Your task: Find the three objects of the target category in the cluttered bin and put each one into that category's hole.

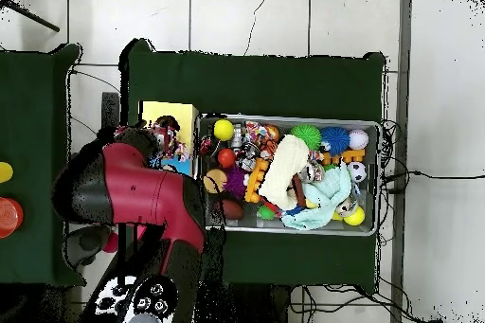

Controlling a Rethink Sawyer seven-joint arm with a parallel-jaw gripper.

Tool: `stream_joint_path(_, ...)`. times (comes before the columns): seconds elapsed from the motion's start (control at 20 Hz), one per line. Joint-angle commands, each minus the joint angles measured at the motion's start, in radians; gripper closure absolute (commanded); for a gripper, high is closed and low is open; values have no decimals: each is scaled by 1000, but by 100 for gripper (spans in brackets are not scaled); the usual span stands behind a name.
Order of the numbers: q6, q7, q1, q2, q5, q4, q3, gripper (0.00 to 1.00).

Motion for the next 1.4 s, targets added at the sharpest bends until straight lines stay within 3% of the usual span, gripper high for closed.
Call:
stream_joint_path(0.05,115,130,-25,14,-53,-17,29,0)
stream_joint_path(0.25,122,118,-27,15,-60,-20,30,0)
stream_joint_path(0.3,140,112,-26,15,-64,-23,28,100)
stream_joint_path(0.8,191,100,-33,13,-69,-50,28,100)
stream_joint_path(1.15,301,87,-39,10,-97,-68,14,100)
stream_joint_path(1.4,295,81,-51,2,-133,-58,29,100)
